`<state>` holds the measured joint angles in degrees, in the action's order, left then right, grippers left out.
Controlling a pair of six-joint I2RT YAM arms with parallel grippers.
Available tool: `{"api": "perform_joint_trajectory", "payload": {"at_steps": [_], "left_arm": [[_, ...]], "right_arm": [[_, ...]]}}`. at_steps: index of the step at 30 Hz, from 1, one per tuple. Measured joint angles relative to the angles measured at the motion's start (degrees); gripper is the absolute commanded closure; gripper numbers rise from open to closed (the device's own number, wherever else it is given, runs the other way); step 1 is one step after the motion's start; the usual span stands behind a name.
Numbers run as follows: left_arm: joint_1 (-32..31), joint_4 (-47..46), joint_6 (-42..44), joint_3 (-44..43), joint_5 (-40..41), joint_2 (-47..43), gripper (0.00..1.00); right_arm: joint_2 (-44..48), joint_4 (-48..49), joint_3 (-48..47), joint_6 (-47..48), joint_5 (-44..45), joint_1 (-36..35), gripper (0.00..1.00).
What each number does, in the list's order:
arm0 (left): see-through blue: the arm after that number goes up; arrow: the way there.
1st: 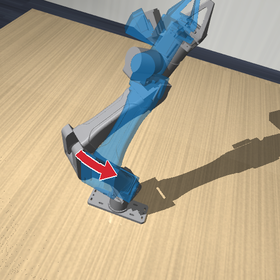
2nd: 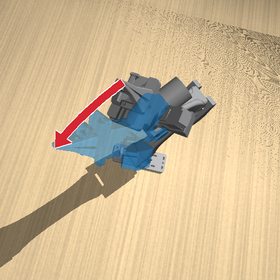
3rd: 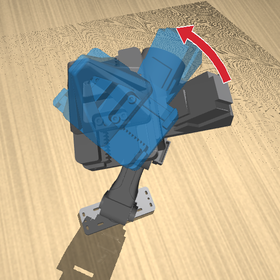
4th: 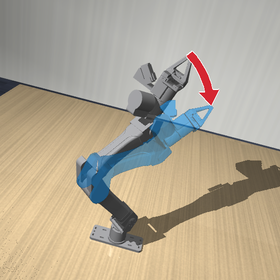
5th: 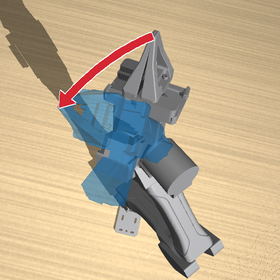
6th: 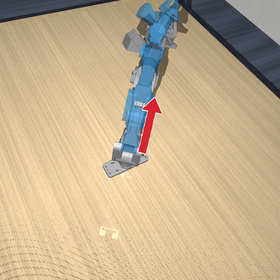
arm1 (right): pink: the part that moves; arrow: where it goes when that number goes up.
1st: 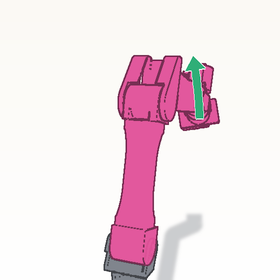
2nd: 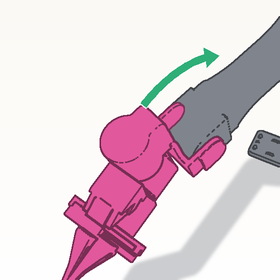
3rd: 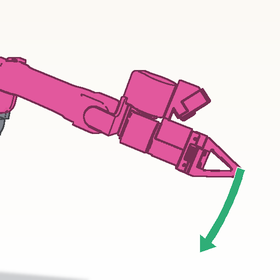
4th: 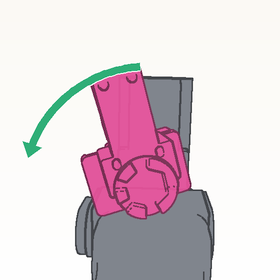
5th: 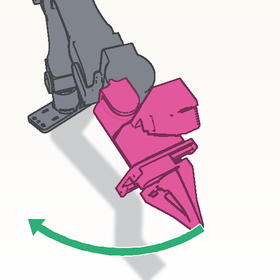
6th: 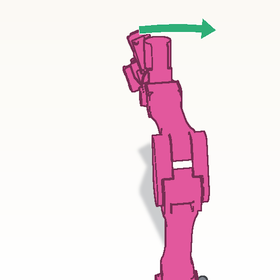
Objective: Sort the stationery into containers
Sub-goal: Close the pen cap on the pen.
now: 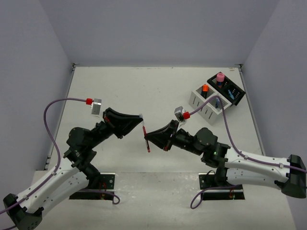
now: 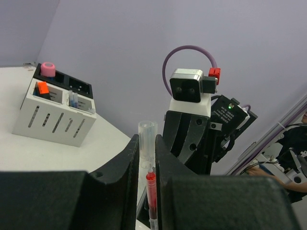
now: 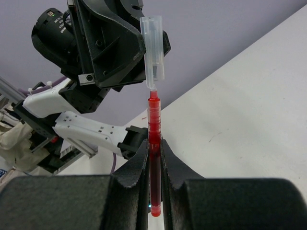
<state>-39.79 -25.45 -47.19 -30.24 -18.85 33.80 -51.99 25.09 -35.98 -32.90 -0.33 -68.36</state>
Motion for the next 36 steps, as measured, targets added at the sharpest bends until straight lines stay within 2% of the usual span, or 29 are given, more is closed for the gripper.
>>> {"api": "perform_joint_trajectory", "payload": {"at_steps": [22, 32, 36], "left_arm": [[0.0, -0.6, -1.8, -0.4, -0.3, -0.1, 1.0], [0.0, -0.1, -1.7, -1.7, 1.1, -1.2, 1.0], [0.0, 0.4, -1.7, -2.8, 1.5, -1.3, 0.94]], "right_arm": [[-1.2, -3.8, -5.5, 2.4, 2.3, 0.0, 1.0], [-4.3, -1.0, -7.8, 3.0, 2.6, -0.3, 1.0], [-4.3, 1.0, -7.8, 5.7, 2.3, -0.3, 1.0]]}}
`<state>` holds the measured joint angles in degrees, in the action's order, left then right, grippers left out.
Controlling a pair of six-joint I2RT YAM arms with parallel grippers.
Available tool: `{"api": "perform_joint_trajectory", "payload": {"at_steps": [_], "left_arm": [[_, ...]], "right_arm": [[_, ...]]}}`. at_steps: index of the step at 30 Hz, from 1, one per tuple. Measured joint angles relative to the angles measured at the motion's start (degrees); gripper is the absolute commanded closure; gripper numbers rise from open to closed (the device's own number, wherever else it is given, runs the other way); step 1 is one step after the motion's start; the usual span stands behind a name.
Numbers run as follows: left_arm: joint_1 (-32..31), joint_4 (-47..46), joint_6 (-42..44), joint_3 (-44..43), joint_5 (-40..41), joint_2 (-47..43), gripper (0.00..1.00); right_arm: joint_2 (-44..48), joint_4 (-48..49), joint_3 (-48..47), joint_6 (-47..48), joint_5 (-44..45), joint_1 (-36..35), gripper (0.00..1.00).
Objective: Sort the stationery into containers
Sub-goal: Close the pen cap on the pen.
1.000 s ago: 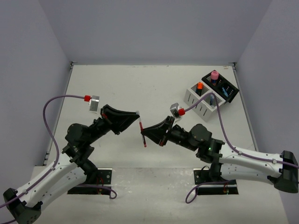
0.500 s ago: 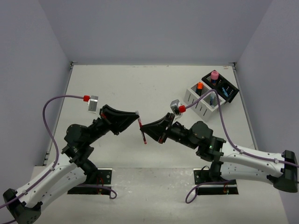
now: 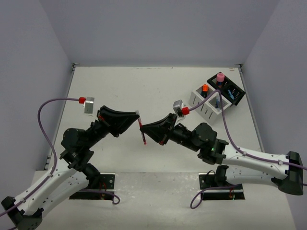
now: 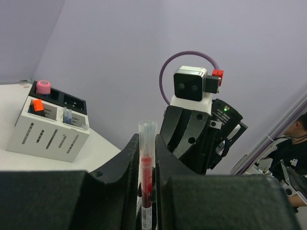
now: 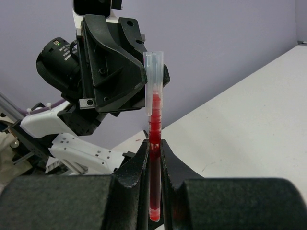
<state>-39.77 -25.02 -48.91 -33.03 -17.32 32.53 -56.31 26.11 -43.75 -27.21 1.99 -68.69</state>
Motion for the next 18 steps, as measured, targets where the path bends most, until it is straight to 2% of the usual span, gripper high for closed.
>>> {"api": "perform_joint_trajectory", "payload": {"at_steps": [4, 7, 8, 10, 14, 16, 18], "left_arm": [[0.0, 2.6, 0.6, -2.2, -0.3, 0.1, 0.93], [0.0, 4.5, 1.7, -4.1, -0.9, 0.4, 0.8], [0.0, 5.0, 2.1, -4.6, -1.2, 0.4, 0.8], [0.0, 5.6, 2.8, -5.6, -2.3, 0.9, 0.73], [0.0, 6.5, 3.9, -8.3, -5.4, 2.7, 0.73], [0.0, 6.5, 4.6, -9.5, -7.0, 3.4, 0.69], [0.0, 6.4, 5.2, -10.4, -8.7, 3.8, 0.62]], "right_arm": [[0.0, 1.2, 0.0, 3.8, -0.8, 0.0, 1.0], [0.0, 2.3, 0.0, 5.8, -1.4, 0.0, 1.0], [0.0, 2.6, 0.0, 6.4, -1.5, 0.0, 1.0], [0.0, 2.9, 0.0, 7.2, -1.7, 0.0, 1.0], [-0.1, 3.2, 0.0, 8.5, -2.8, 0.0, 1.0], [-0.1, 3.2, 0.0, 9.0, -3.1, 0.0, 1.0], [-0.1, 3.1, -0.2, 9.4, -3.4, 0.0, 1.0]]}}
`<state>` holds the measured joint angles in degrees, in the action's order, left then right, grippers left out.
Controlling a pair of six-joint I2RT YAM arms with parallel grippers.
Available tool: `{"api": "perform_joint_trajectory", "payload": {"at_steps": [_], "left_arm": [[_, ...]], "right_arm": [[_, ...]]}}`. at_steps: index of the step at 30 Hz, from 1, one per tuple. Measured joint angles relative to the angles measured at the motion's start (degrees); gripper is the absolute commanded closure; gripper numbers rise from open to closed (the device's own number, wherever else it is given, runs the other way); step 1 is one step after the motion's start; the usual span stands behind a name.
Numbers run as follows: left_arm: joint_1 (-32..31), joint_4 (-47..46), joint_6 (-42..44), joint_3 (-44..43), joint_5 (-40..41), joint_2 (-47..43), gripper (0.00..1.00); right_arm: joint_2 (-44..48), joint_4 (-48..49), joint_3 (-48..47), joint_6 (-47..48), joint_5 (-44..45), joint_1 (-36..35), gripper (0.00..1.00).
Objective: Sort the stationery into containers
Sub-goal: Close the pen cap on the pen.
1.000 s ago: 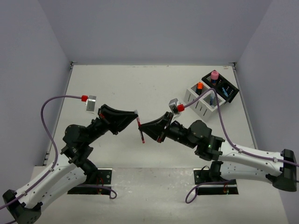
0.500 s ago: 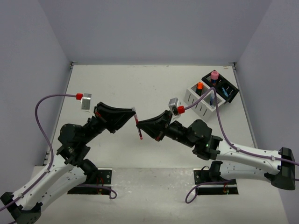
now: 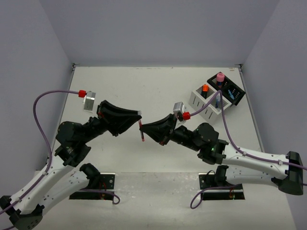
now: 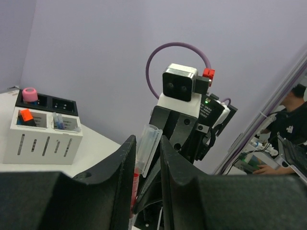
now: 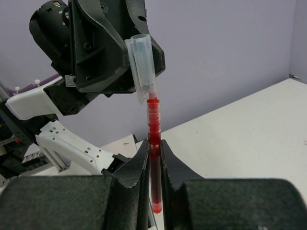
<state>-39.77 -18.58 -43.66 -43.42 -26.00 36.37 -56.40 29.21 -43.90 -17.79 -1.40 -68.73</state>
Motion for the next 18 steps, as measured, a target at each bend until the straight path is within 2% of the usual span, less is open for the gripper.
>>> {"api": "perform_joint_trajectory", "payload": {"at_steps": [2, 5, 9, 18], "left_arm": [[0.0, -0.2, 0.9, -0.4, -1.9, 0.2, 0.6], [0.0, -0.3, 1.9, -0.8, -4.4, 0.3, 0.64], [0.0, 0.4, 3.0, -1.0, -5.8, 0.3, 0.64], [-0.1, 3.6, 3.8, -0.9, -1.4, -0.9, 0.64]], "right_arm": [[-0.1, -0.4, -0.4, 0.3, -0.2, 0.0, 1.0], [-0.2, -0.8, -0.5, 0.9, -0.9, 0.0, 1.0], [-0.1, -1.2, -0.5, 1.4, -0.9, 0.1, 1.0], [1.2, -1.8, -0.5, 1.8, -0.3, 0.1, 1.0]]}}
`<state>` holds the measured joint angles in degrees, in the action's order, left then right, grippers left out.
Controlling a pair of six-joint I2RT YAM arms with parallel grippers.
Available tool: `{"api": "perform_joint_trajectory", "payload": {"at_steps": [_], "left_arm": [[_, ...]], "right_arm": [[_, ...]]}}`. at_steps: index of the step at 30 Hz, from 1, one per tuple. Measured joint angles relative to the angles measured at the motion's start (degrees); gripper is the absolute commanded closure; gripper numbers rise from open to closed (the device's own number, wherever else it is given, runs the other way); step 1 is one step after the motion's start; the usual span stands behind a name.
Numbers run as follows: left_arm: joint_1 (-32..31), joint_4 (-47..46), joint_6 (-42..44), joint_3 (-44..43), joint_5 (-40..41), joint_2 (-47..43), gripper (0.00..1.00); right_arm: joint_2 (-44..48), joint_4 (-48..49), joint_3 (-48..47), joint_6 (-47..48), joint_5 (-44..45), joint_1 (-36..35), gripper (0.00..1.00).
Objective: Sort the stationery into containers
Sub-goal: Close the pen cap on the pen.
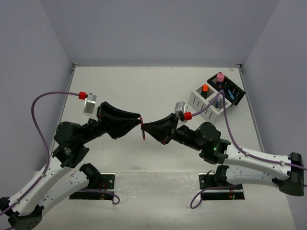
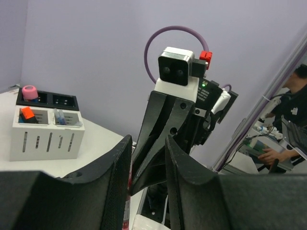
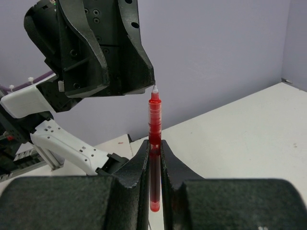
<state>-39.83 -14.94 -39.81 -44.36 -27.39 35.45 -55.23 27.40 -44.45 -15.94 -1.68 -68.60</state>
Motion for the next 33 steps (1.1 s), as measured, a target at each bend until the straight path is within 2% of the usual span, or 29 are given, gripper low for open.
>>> {"api": "perform_joint_trajectory", "payload": {"at_steps": [5, 10, 15, 18, 22, 29, 33], "left_arm": [[0.0, 7.2, 0.0, -0.3, 13.0, -2.3, 0.61], [0.0, 29.2, -1.9, -8.1, 37.4, -0.8, 0.59], [0.1, 46.2, -5.5, -11.7, 50.8, 2.8, 0.6], [0.1, 53.5, -7.0, -11.8, 53.8, 6.2, 0.6], [0.1, 58.5, -7.6, -10.9, 54.3, 7.7, 0.61], [0.1, 60.6, -6.0, -10.1, 54.6, 6.8, 0.61], [0.1, 60.3, -3.9, -10.0, 54.6, 5.5, 0.6]], "right_arm": [[0.2, -2.4, 0.0, 0.7, 5.1, 0.1, 1.0], [5.8, -8.5, 3.9, 0.1, 13.4, 3.0, 1.0], [13.9, -18.6, 5.7, -2.0, 21.6, 3.9, 1.0], [16.9, -23.5, 5.8, -3.2, 24.9, 4.0, 1.0], [18.5, -30.0, 6.0, -5.1, 27.5, 4.2, 1.0], [20.4, -37.2, 8.3, -7.1, 29.3, 5.1, 1.0], [20.8, -38.1, 8.3, -7.2, 29.5, 5.3, 1.0]]}}
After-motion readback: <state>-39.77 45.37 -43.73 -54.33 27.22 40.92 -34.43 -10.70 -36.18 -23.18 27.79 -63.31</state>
